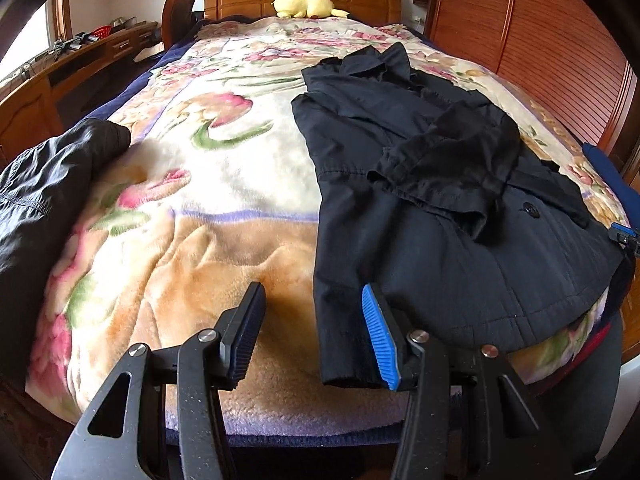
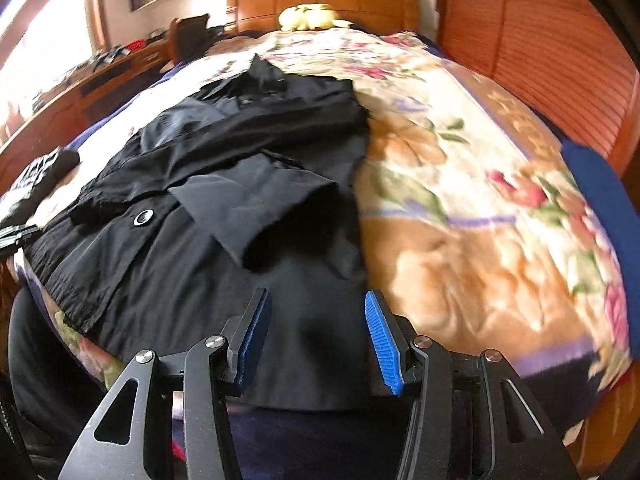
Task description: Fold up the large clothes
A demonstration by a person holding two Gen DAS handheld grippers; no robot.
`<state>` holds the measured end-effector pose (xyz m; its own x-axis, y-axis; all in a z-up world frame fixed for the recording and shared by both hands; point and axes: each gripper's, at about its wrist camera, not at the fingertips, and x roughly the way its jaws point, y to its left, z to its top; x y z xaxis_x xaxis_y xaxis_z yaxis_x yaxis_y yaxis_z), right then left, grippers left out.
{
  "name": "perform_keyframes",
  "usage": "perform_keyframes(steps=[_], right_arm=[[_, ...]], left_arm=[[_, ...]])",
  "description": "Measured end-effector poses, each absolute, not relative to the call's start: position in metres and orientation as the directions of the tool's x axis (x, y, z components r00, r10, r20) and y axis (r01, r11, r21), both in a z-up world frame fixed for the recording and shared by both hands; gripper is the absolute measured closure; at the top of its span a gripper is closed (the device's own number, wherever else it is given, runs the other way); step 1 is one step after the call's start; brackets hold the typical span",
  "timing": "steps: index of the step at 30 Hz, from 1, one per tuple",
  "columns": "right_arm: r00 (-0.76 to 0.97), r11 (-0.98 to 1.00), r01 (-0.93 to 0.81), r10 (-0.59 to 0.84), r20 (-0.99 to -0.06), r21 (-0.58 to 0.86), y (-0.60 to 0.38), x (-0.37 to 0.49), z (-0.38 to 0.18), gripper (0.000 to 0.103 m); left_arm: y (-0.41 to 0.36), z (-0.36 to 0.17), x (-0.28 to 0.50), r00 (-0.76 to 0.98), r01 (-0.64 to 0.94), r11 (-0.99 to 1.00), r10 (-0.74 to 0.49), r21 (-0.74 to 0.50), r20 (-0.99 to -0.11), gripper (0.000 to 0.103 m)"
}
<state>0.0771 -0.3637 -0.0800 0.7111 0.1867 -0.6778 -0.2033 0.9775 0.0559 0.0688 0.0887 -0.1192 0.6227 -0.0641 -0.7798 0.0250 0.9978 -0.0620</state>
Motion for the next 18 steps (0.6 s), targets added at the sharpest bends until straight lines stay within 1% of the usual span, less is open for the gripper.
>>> perform_keyframes(steps=[7,14,15,16,17,18], right_arm=[[0.679,0.972,-0.185,0.235,-0.696,0.147,-0.379,0.083,-0.091,0.053],[0.661,0.972,-0.197,0.226,-0.715,0.126,-0.373,0.091,-0.098,0.053],[0.657,0.971,-0.207,0.228,-0.719,0.119,-0.370,0.091,-0.099,0.053],[0.653,0.970,-0.216,0.231,-0.722,0.115,-0.367,0.092,-0.101,0.053],[0.647,0.968,-0.225,0.233,-0.726,0.110,-0.364,0.092,-0.102,0.053],[0.643,0.967,-0.232,0.232,-0.730,0.103,-0.361,0.093,-0.103,0.053]], left_arm=[[0.088,-0.118,0.068,0.614,0.021,0.998,-0.062,-0.062,-0.787,0.052],[0.084,-0.119,0.067,0.619,0.057,0.995,-0.098,-0.080,-0.779,0.052],[0.082,-0.120,0.067,0.621,0.068,0.994,-0.106,-0.081,-0.777,0.053],[0.081,-0.121,0.066,0.621,0.077,0.993,-0.116,-0.087,-0.775,0.059],[0.080,-0.122,0.066,0.619,0.079,0.992,-0.123,-0.095,-0.775,0.061],[0.080,-0.123,0.066,0.618,0.082,0.991,-0.133,-0.104,-0.775,0.066]])
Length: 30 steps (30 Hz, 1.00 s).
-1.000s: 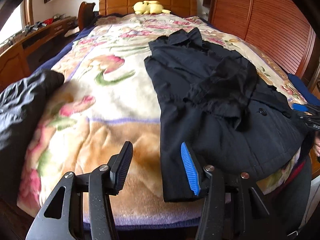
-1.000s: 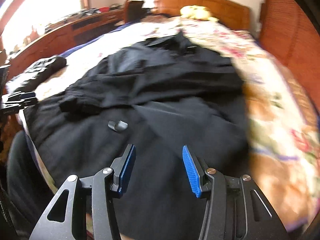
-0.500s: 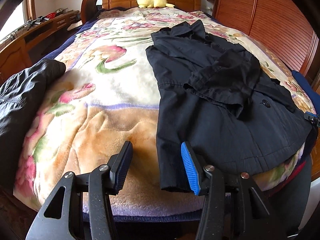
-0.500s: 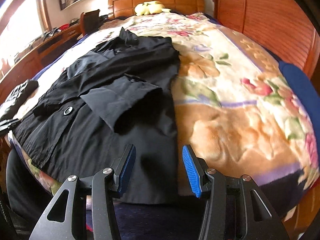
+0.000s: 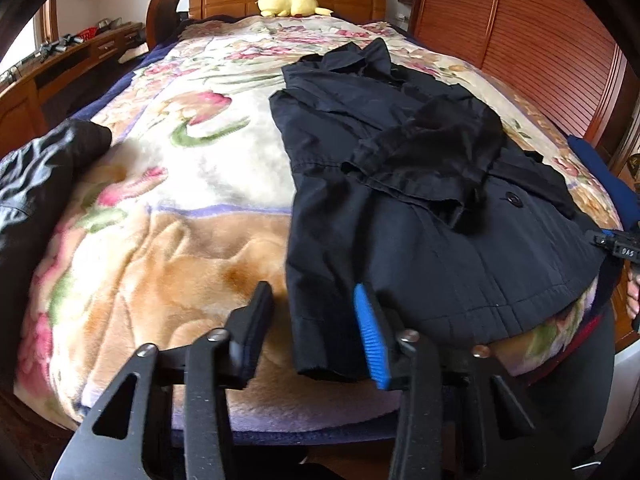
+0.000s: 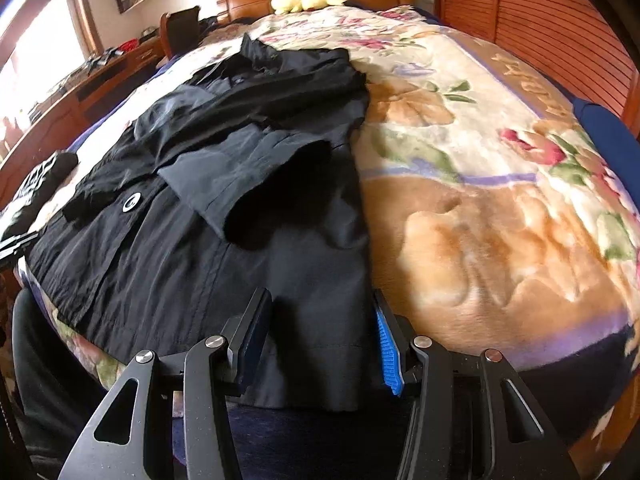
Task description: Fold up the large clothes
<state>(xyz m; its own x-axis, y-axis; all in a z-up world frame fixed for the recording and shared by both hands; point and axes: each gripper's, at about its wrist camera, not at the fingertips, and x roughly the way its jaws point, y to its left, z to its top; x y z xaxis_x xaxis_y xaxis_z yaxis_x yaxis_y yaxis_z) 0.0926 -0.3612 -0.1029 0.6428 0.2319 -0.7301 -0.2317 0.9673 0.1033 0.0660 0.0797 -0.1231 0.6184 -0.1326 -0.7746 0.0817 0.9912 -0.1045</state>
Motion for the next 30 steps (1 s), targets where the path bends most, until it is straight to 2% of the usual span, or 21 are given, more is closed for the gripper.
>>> perform_keyframes(steps=[1,2,3,4,6,9,24,30], right_arm=[[0.640,0.967,-0.239,0.226,-0.734,0.089,-0.358,0.092,-0.104,0.053],[0.638,0.966,-0.248,0.224,-0.737,0.078,-0.356,0.092,-0.103,0.057],[0.633,0.962,-0.263,0.232,-0.739,0.077,-0.355,0.092,-0.103,0.065],[0.627,0.958,-0.275,0.245,-0.740,0.083,-0.355,0.092,-0.102,0.071],[0.619,0.951,-0.296,0.265,-0.740,0.093,-0.354,0.091,-0.099,0.086],[0.649,0.950,-0.299,0.271,-0.711,0.088,-0.356,0.084,-0.088,0.091],[0.810,0.921,-0.347,0.389,-0.440,0.175,-0.396,-0.003,0.003,0.094],[0.827,0.918,-0.355,0.396,-0.399,0.176,-0.413,-0.032,0.011,0.094]], left_arm=[[0.080,-0.123,0.065,0.620,0.090,0.988,-0.152,-0.122,-0.770,0.076],[0.080,-0.123,0.064,0.619,0.095,0.987,-0.163,-0.133,-0.768,0.081],[0.081,-0.122,0.063,0.622,0.093,0.985,-0.169,-0.142,-0.765,0.090],[0.082,-0.121,0.062,0.625,0.097,0.983,-0.181,-0.154,-0.759,0.093],[0.083,-0.113,0.057,0.646,0.100,0.979,-0.200,-0.178,-0.736,0.095],[0.080,-0.091,0.043,0.704,0.105,0.979,-0.196,-0.173,-0.682,0.096],[0.081,0.018,-0.032,0.835,0.170,0.975,-0.218,-0.140,-0.505,0.097],[0.086,0.038,-0.054,0.853,0.183,0.973,-0.230,-0.143,-0.470,0.097]])
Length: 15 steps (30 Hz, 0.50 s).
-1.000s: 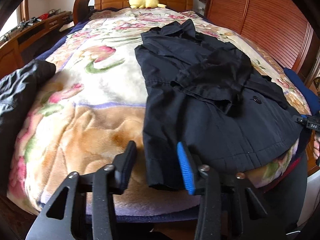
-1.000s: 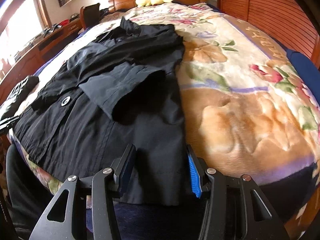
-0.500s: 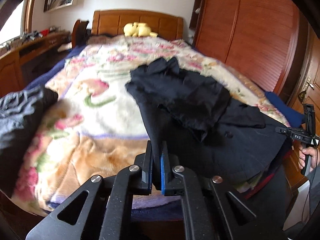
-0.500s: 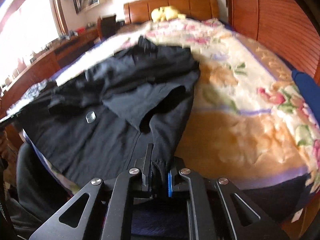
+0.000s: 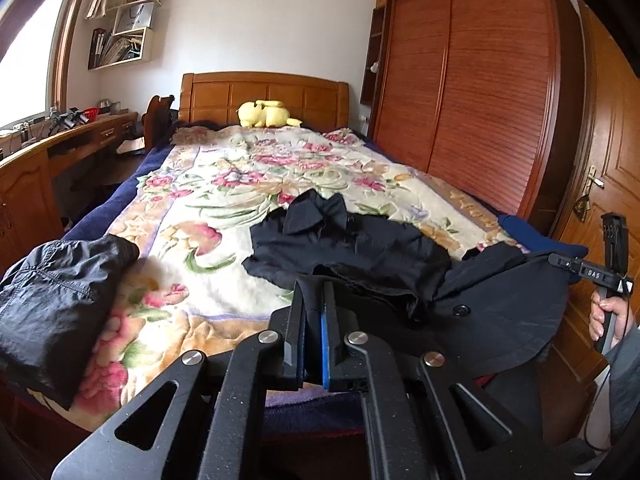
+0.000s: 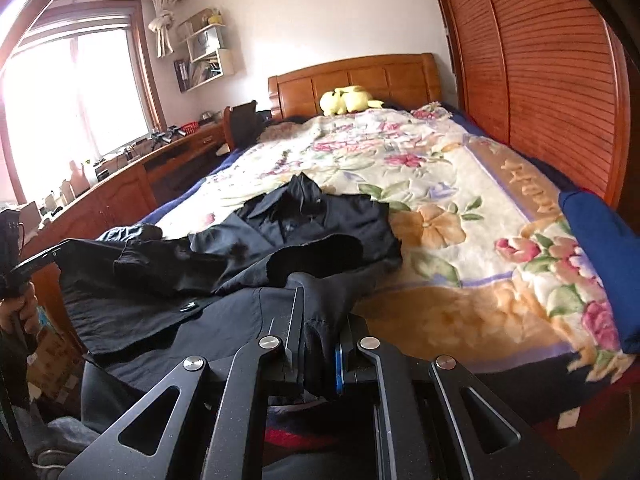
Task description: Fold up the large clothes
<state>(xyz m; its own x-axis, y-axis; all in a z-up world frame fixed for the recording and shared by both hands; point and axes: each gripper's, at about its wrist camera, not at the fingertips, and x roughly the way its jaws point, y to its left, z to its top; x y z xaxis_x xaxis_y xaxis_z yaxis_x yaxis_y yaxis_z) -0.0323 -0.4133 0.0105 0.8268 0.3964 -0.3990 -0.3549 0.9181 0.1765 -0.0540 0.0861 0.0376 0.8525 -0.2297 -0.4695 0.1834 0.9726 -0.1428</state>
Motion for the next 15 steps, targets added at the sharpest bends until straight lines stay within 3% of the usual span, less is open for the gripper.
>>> perform_keyframes(steps=[15], right_arm=[[0.858,0.922,-0.370,0.387,-0.338,0.116,-0.413,-0.077,0.030,0.094]], left_arm=[[0.091,0.066,-0.082,0.876,0.207,0.972,-0.235,-0.112,-0.422,0.097]])
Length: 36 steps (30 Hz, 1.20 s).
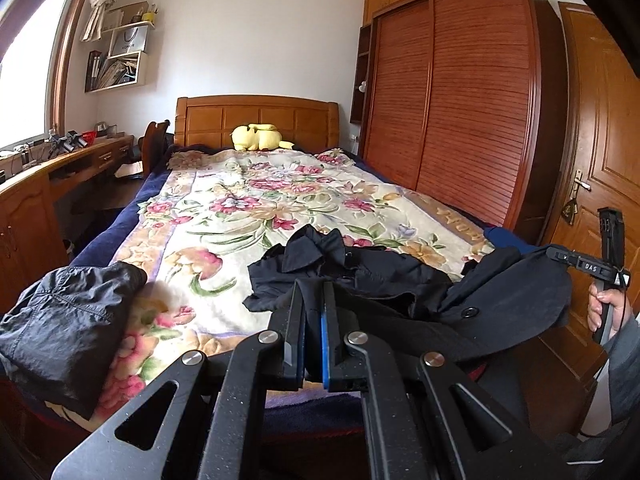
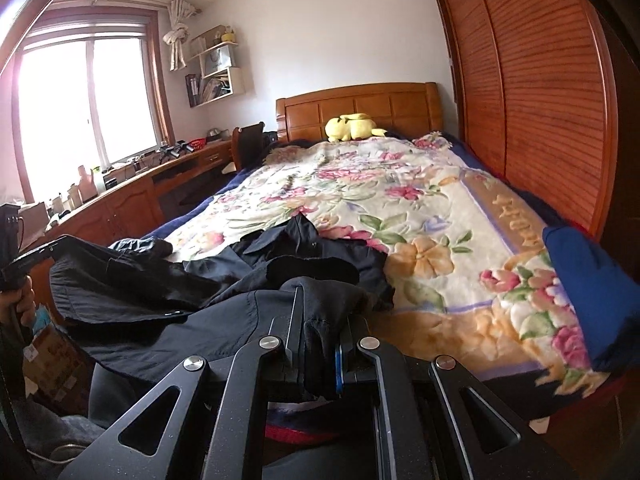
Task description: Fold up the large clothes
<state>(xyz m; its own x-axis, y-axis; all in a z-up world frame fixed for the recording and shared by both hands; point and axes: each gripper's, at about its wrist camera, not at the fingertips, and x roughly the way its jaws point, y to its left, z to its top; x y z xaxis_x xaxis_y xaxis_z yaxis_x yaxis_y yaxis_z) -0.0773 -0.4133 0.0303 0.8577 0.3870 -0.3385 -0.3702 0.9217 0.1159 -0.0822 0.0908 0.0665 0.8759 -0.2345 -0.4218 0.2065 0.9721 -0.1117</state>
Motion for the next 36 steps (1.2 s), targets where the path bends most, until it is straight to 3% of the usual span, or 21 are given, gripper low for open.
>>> perform_keyframes(steps=[9,14,24,36], right_arm=[[0.834,0.921,-0.376,0.384,-0.396,0.102,-0.399,-0.029,0.014,0.094],[0.837,0.926,-0.370,0.369,-0.404,0.078,-0.391,0.016,0.010,0.094],[0.861,0.931,-0.362,0.353,-0.366,0.045,-0.355,0.153,0.008,0.094],[0.867,0.932,-0.339,0.362,-0.343,0.126,-0.312,0.328,-0.011,0.093]], left_arm=[[0.097,0.031,-0.033,0.839,0.171,0.975,-0.221,-0.145,-0.498,0.097],[0.098,0.023,0.005,0.843,0.158,0.978,-0.207,-0.139,-0.496,0.097],[0.095,0.020,0.130,0.870,0.106,0.991,-0.132,-0.081,-0.475,0.097],[0.103,0.005,0.276,0.864,0.007,1.000,0.003,0.018,-0.504,0.097]])
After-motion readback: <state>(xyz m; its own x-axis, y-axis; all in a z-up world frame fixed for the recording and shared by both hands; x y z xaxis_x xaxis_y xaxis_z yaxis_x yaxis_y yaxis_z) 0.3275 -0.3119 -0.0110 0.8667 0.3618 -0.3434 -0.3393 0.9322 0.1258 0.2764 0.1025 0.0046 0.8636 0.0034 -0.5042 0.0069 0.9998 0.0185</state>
